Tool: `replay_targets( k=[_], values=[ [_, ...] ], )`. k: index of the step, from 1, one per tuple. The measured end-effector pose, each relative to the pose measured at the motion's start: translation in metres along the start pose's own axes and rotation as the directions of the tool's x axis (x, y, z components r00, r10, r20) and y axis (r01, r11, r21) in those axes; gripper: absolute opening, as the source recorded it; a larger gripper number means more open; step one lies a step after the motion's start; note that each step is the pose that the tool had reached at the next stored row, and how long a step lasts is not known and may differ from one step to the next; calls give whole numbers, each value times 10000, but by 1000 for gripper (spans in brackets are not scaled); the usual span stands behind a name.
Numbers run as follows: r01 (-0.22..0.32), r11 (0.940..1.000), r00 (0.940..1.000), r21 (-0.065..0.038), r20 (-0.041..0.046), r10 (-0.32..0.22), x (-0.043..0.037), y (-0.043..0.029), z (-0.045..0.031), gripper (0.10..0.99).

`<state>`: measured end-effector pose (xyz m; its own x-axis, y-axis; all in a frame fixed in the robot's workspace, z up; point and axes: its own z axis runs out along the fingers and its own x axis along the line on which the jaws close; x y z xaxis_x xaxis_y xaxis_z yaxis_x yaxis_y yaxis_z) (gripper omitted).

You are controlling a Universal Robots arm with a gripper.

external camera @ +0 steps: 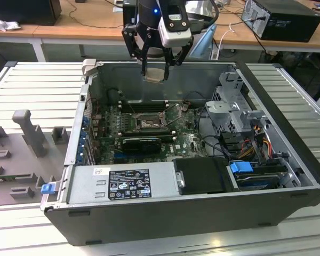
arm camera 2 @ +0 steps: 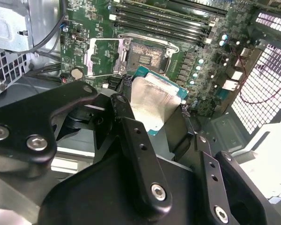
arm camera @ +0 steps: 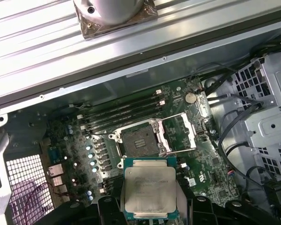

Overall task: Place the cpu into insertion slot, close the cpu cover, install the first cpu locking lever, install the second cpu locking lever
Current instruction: 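Place the cpu into insertion slot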

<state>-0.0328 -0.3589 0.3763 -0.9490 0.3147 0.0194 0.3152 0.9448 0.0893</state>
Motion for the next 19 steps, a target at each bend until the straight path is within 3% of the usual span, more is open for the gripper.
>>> replay_targets(
  k=[19],
  values=[
    [-944, 9955, 9955, -22, 84, 944, 0, 0, 0, 529]
  ],
)
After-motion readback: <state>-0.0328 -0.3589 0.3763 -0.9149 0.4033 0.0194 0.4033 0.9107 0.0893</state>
